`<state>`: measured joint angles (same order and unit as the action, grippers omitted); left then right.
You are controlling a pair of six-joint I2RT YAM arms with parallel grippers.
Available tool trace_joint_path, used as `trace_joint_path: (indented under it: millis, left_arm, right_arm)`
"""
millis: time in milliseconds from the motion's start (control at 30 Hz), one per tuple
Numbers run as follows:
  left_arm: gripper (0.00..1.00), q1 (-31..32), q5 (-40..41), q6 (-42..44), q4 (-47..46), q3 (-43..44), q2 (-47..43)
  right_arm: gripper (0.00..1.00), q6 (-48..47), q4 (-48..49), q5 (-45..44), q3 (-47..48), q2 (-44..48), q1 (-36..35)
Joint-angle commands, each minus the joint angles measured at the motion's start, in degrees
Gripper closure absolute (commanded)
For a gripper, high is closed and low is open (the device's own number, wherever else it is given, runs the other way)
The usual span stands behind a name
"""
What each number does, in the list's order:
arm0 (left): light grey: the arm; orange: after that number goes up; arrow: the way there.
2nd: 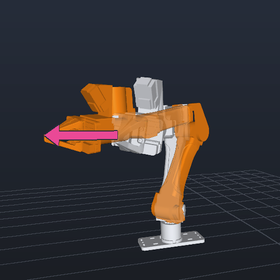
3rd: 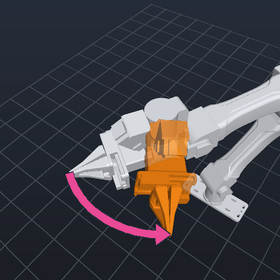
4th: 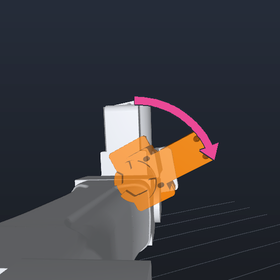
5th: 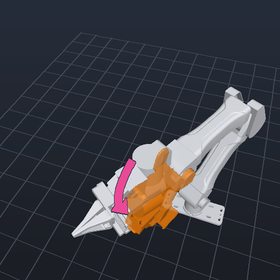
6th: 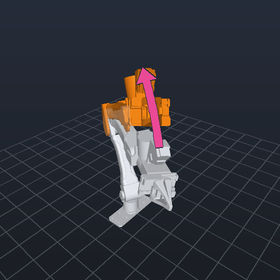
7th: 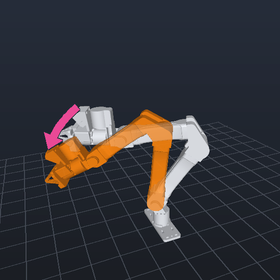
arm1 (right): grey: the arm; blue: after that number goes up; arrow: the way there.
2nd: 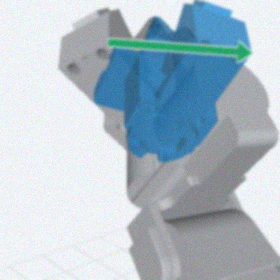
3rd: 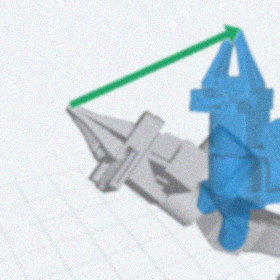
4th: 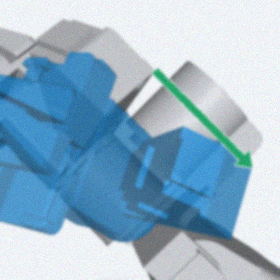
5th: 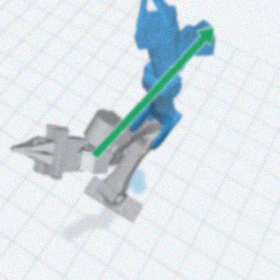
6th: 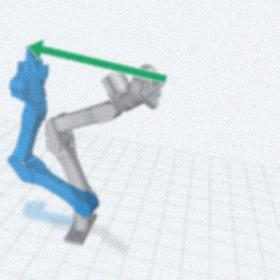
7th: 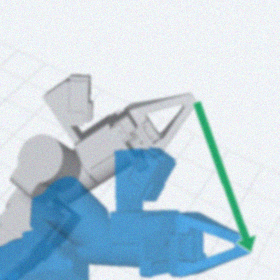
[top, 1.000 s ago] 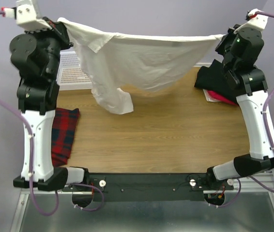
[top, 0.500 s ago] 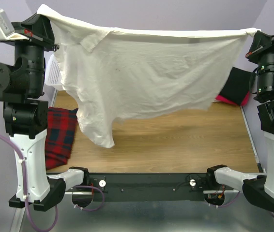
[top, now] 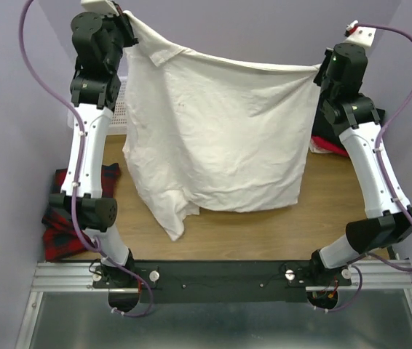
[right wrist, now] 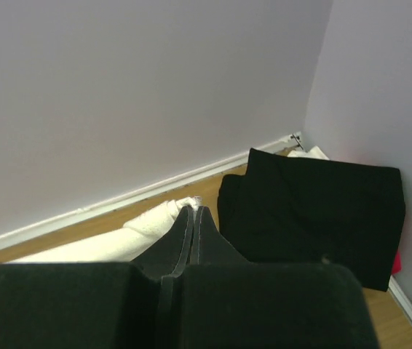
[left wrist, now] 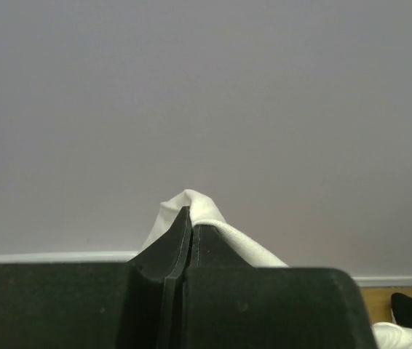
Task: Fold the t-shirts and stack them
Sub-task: Flatten out the tshirt
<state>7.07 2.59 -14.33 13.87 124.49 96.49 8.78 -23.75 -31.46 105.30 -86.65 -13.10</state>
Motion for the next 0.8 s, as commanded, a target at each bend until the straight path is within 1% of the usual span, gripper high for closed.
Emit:
trace_joint_path:
  millis: [0, 33, 100, 233, 300, 367, 400, 433, 500, 533, 600, 633, 667, 767]
  left_arm:
    - [1.00, -0.7, 0.1, 1.4, 1.4, 13.4, 4.8]
    - [1.00, -0.7, -0.1, 1.5, 1.4, 16.0, 6.0]
    - [1.00, -0.7, -0.7, 1.8, 0.8, 16.9, 6.1]
    - [1.00, -0.6, -0.7, 2.5, 0.4, 15.0, 2.8]
    - [1.00, -0.7, -0.6, 2.9, 1.0, 13.7, 1.1]
    - [1.00, -0.7, -0.2, 3.7, 0.9, 9.9, -2.8]
    - [1.00, -0.6, 0.0, 3.9, 0.9, 8.3, -4.3]
    - [1.00, -0.7, 0.1, 4.2, 0.9, 5.0, -7.6]
    - [1.00, -0.7, 1.0, 4.9, 1.1, 1.5, -11.2]
    - [1.00, -0.7, 1.4, 5.0, 1.2, -1.7, -14.7]
    - [1.00, -0.7, 2.9, 5.5, 2.2, -4.2, -18.2]
    - [1.00, -0.7, 3.2, 5.6, 2.7, -6.0, -21.4]
    - [1.00, -0.7, 3.9, 5.7, 3.3, -6.6, -22.9]
    - [1.00, -0.6, 4.6, 6.8, 5.2, -7.2, -27.6]
  right_arm:
    - [0.99, 0.3, 1.4, -2.6, 3.9, -0.3, 1.3]
    - [0.99, 0.2, 1.5, -2.4, 5.0, -0.4, 1.4]
    - [0.99, 0.0, 1.4, -2.4, 5.8, -0.3, 1.4]
    - [0.99, -0.5, 1.5, -1.3, 5.8, 1.9, 1.5]
    - [0.99, -0.7, 1.5, -0.3, 4.0, 4.6, 1.4]
    - [0.99, -0.8, 1.6, 1.7, 1.8, 7.1, 1.4]
    - [0.99, -0.7, 1.7, 2.4, -1.0, 8.4, 1.4]
    - [0.99, -0.7, 1.8, 3.9, -2.5, 11.5, 1.4]
    - [0.99, -1.0, 1.8, 5.5, -5.7, 14.7, 1.4]
    - [0.99, -1.2, 1.8, 6.5, -8.6, 18.5, 1.4]
    - [0.99, -1.6, 1.8, 7.8, -11.2, 22.4, 1.5]
    - [0.99, -1.7, 1.7, 8.4, -13.0, 24.1, 1.4]
    - [0.99, -1.7, 1.7, 9.9, -13.5, 27.8, 1.4]
    - [0.99, -2.3, 1.5, 12.7, -12.8, 32.1, 1.4]
